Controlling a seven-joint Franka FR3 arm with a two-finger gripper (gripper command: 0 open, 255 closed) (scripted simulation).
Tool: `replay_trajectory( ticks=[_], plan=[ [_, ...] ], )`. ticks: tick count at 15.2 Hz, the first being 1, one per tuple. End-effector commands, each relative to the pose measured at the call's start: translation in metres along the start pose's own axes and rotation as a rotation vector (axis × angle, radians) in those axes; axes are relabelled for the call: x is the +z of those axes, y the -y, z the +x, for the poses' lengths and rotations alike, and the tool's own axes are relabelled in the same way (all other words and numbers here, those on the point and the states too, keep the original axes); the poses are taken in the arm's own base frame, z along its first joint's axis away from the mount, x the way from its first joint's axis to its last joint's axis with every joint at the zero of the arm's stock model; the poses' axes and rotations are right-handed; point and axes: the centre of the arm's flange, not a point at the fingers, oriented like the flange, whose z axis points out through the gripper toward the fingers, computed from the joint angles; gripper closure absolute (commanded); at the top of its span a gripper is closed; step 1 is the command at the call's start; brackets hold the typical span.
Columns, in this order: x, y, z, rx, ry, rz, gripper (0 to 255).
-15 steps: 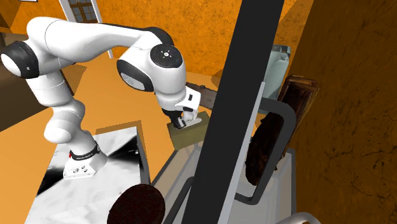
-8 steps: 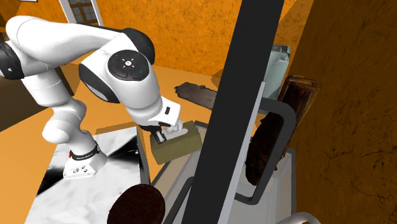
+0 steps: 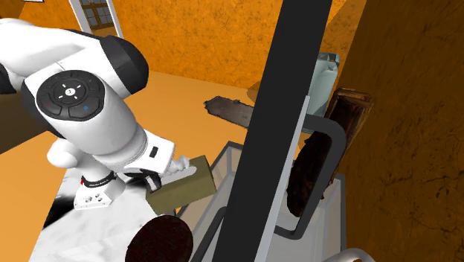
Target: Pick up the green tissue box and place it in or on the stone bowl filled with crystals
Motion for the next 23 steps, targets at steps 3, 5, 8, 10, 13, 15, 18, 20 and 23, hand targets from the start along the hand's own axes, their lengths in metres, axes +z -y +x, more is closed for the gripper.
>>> replay_trajectory(
  ticks=[3,5,8,10,13,15,18,20,23],
  plan=[
    [-0.02,-0.014,-0.047,-0.002,0.001,0.001,255],
    [-0.03,-0.021,-0.07,-0.002,0.001,0.001,255],
    [-0.024,-0.027,-0.082,-0.002,0.001,0.001,255],
    [-0.014,-0.031,-0.083,-0.002,0.001,0.001,255],
    [0.0,-0.037,-0.086,-0.002,0.001,0.001,255],
    [0.01,-0.04,-0.088,-0.002,0.001,0.001,255],
    [0.025,-0.046,-0.09,-0.002,0.001,0.001,255],
    [0.034,-0.05,-0.092,-0.002,0.001,0.001,255],
    [0.049,-0.056,-0.094,-0.002,0.001,0.001,255]
  ],
)
